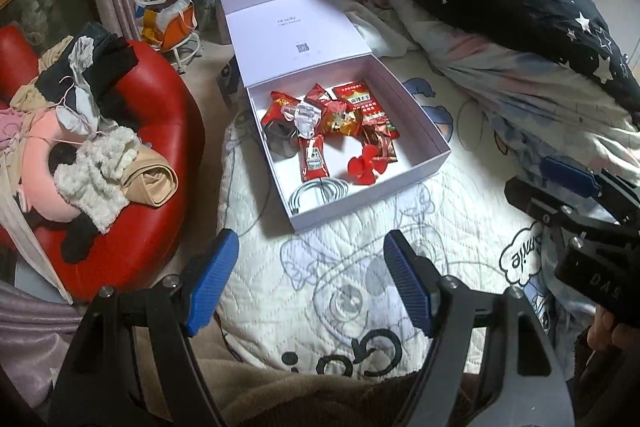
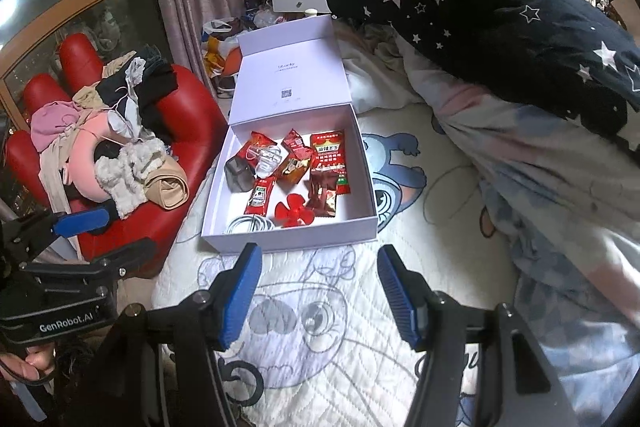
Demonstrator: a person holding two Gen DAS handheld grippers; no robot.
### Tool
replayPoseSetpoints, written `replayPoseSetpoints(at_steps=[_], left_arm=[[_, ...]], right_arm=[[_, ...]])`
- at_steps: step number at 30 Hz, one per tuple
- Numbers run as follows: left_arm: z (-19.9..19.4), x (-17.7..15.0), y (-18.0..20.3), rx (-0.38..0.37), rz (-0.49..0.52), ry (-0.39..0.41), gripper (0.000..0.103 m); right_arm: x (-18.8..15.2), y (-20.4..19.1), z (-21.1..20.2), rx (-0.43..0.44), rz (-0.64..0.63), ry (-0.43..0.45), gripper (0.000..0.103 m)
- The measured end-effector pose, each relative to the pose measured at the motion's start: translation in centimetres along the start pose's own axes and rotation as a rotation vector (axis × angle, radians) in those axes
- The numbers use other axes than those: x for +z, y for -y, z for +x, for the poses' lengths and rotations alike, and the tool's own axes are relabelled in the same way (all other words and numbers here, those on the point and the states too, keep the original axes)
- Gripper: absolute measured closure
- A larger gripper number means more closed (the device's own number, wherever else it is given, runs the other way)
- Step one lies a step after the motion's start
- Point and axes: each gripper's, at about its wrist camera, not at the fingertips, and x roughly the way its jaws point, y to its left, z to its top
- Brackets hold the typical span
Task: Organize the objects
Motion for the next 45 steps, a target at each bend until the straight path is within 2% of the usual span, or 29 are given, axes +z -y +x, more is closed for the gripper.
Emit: replayPoseSetpoints(at_steps=[22, 45], left_arm=[[-1.5, -3.2, -0.5, 0.006, -0.051, 0.015, 0.029], [-2.1, -3.8, -0.2, 0.004, -0.054, 0.017, 0.029]], right_arm=[[-2.6, -1.5, -1.7, 0.000, -0.037, 0.020, 0.042], [-3.5, -2.2, -2.2, -0.012, -0.083, 0.023, 0.042]])
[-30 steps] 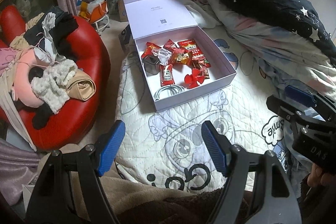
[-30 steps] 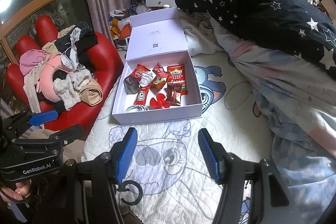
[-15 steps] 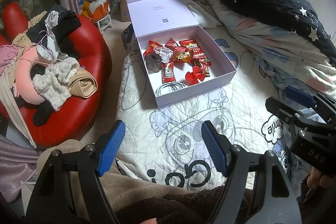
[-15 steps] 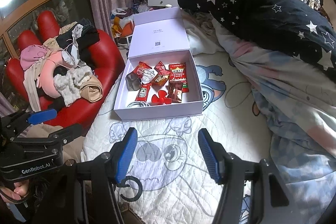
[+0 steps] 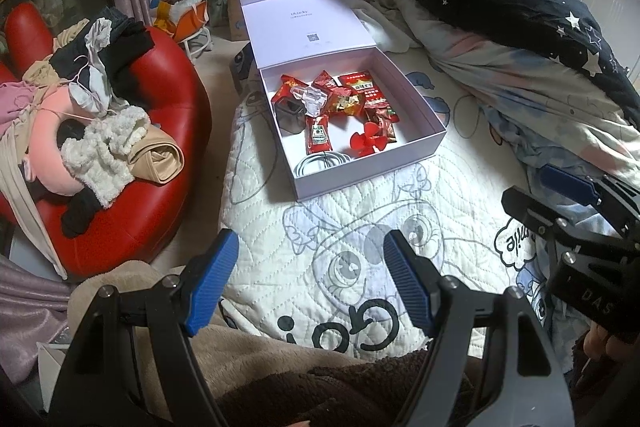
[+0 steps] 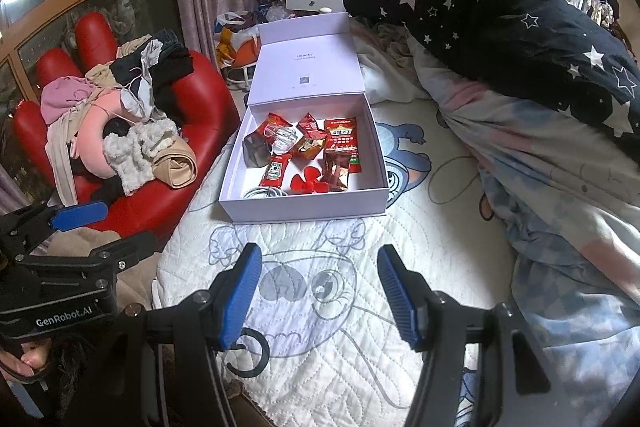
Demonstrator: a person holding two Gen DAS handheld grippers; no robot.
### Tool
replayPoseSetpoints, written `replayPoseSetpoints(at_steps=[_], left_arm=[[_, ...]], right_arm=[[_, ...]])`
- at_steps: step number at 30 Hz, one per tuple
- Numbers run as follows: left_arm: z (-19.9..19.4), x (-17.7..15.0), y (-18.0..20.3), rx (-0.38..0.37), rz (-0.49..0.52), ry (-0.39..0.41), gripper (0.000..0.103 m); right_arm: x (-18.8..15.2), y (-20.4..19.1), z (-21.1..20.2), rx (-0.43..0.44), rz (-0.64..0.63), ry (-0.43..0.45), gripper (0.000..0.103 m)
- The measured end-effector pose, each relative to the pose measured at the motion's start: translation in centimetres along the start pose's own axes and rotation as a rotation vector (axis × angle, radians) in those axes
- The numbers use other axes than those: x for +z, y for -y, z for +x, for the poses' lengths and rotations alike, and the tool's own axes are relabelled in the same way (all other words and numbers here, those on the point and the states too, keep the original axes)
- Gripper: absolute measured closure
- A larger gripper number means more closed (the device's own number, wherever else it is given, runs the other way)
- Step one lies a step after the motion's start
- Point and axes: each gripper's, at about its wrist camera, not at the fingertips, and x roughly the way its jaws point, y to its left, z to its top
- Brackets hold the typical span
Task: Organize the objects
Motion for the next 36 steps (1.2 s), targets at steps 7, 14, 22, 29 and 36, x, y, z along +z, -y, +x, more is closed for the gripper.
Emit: replayPoseSetpoints(at_steps=[7, 14, 22, 29, 36], left_arm=[[-0.1, -0.2, 0.0, -0.004, -0.005, 0.003, 0.029], [-0.3, -0.5, 0.0, -0.006, -0.005, 0.001, 0.029], [0.1, -0.9, 0.1, -0.006, -0.013, -0.015, 0.029], [0.1, -1.0, 0.1, -0.008, -0.008, -0.017, 0.029], [0.1, -1.0, 0.1, -0.005, -0.009, -0.011, 0.029]], right_arm=[[-0.1, -0.1, 0.0, 0.000, -0.005, 0.000, 0.042], [-0.4, -0.4, -0.1, 0.002, -0.019, 0.000, 0.042], [-0.8, -0.8, 0.0, 0.002, -0.027, -0.006, 0.042], [-1.0, -0.7, 0.0, 0.001, -0.028, -0.008, 0.042], [-1.4, -0.8, 0.3, 0.003, -0.032, -0.014, 0.042]])
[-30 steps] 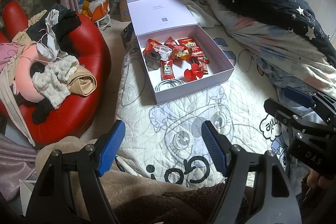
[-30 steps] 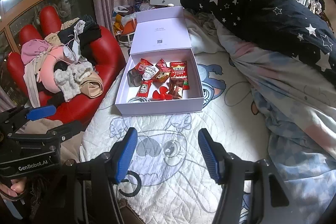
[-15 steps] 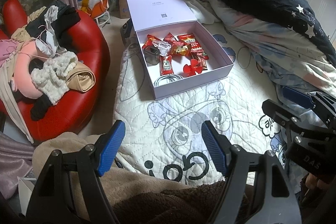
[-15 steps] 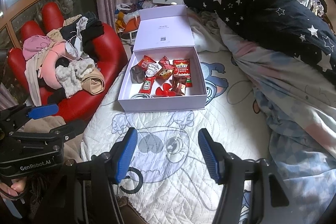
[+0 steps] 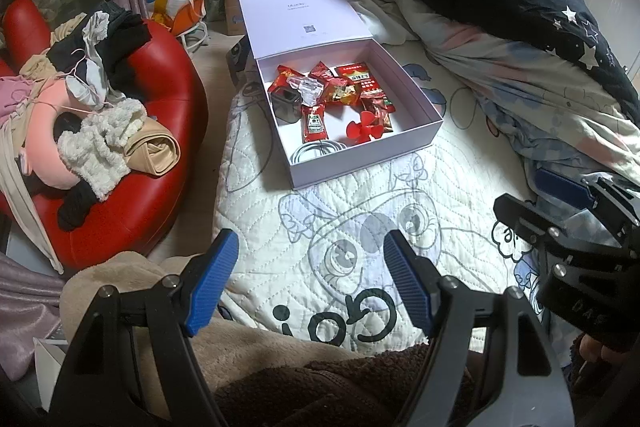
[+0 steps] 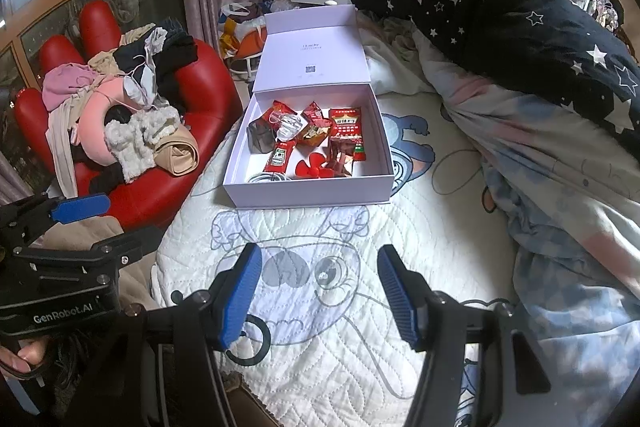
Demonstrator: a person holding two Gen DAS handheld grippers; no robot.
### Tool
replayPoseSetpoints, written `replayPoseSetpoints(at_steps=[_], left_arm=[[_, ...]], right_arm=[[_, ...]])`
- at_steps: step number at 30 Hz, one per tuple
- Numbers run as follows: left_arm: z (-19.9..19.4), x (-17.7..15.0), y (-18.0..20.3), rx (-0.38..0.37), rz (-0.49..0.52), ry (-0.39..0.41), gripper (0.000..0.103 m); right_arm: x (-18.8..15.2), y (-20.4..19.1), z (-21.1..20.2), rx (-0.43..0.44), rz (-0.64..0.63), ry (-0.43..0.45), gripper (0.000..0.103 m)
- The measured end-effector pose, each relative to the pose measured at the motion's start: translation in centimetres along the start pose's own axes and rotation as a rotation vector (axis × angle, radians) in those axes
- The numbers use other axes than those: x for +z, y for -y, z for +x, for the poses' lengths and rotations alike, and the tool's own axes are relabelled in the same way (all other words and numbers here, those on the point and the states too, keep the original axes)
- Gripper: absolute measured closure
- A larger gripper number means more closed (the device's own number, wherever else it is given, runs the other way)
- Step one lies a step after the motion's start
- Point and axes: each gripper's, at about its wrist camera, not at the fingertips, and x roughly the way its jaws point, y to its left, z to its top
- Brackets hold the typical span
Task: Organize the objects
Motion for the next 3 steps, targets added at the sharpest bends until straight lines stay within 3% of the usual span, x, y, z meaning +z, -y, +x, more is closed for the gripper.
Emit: replayPoseSetpoints(at_steps=[3], left_arm=[[-0.08, -0.02, 0.06, -0.012, -0.002, 0.008, 0.029]], right_arm=[[-0.18, -0.09, 0.17, 0.002, 0.000, -0.004, 0.042]])
